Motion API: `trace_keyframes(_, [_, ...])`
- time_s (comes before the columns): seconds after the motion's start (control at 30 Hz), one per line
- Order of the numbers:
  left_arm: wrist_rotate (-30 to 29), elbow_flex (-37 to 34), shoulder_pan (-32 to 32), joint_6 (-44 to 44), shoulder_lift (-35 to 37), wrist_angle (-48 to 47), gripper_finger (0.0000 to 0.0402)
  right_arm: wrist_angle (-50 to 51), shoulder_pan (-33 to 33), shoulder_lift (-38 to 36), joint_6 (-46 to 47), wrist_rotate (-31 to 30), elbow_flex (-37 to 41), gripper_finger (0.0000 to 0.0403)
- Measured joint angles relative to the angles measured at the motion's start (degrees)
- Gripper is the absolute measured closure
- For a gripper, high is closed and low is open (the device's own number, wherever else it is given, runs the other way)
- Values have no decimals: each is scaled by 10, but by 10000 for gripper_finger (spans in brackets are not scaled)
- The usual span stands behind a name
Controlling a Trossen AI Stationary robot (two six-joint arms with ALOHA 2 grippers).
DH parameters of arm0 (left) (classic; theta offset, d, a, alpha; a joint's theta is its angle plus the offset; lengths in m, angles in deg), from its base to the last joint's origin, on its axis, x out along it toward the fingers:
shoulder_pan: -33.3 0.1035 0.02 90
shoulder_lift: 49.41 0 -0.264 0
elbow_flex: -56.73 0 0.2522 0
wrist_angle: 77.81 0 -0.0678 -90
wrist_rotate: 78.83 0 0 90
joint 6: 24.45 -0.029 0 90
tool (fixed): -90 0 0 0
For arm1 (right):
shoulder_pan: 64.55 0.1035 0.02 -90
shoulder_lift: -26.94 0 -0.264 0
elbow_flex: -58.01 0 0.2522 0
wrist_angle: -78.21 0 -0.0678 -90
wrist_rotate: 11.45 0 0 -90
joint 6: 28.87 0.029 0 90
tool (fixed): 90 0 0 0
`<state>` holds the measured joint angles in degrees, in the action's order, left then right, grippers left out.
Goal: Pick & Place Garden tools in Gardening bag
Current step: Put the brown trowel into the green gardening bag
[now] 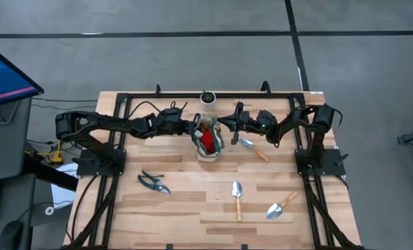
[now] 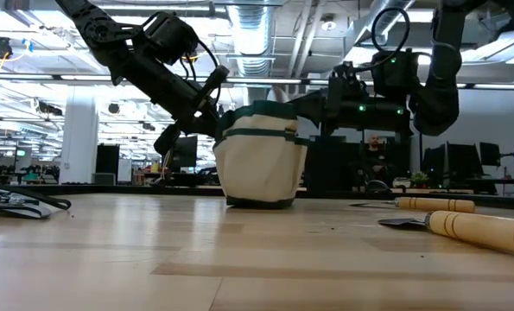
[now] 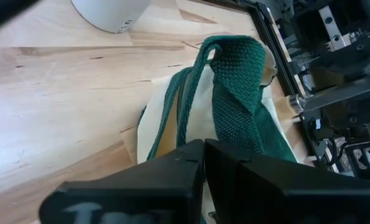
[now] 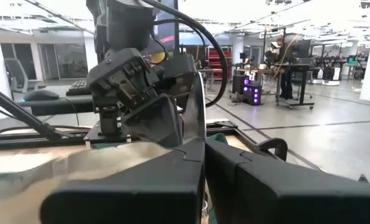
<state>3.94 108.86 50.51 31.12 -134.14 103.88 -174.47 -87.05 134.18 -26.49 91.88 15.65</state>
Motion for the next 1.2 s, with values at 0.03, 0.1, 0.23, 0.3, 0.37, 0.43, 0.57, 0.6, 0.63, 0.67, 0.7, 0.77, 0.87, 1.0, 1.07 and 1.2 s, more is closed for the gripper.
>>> trace_keyframes(0.03, [0, 0, 0, 0, 0, 0, 399, 5, 0, 0, -9, 0, 0, 403])
trace_keyframes(0.1, [0, 0, 0, 0, 0, 0, 399, 18, 0, 0, -22, 1, 0, 403])
trace_keyframes(0.23, [0, 0, 0, 0, 0, 0, 399, 40, 4, 0, -24, 1, 0, 403])
trace_keyframes(0.3, [0, 0, 0, 0, 0, 0, 399, 47, 7, 0, -25, 1, -1, 403])
trace_keyframes(0.37, [0, 0, 0, 0, 0, 0, 399, 62, 8, -1, -30, 1, -1, 403])
trace_keyframes(0.43, [0, 0, 0, 0, 0, 1, 399, 80, 8, -2, -30, 1, -2, 403])
trace_keyframes(0.57, [0, 0, 0, 0, 0, 1, 399, 86, 8, -2, -30, 1, -2, 403])
trace_keyframes(0.6, [0, 0, 0, 0, 0, 1, 399, 84, 8, -2, -34, 1, -2, 402])
trace_keyframes(0.63, [0, 0, 0, 0, 0, 1, 399, 83, 7, -2, -37, 1, -2, 400])
trace_keyframes(0.67, [0, 0, 0, 0, 0, 1, 399, 82, 6, -2, -37, 1, -1, 397])
trace_keyframes(0.7, [0, 0, 0, 0, 0, 1, 399, 88, 5, -1, -37, 2, 0, 392])
trace_keyframes(0.77, [0, 0, 0, 0, 0, 1, 399, 98, 3, 2, -37, 3, 2, 377])
trace_keyframes(0.87, [0, 0, 0, 0, 0, 1, 399, 96, 2, 1, -39, 2, 1, 342])
trace_keyframes(1.0, [0, 0, 0, -1, 0, 1, 399, 99, 2, 1, -40, 2, 1, 289])
trace_keyframes(1.07, [0, 0, 0, -2, 0, 1, 399, 101, 2, -2, -39, 2, 1, 263])
trace_keyframes(1.2, [0, 0, 0, -2, 0, 1, 399, 120, 2, -26, -40, 1, 1, 214])
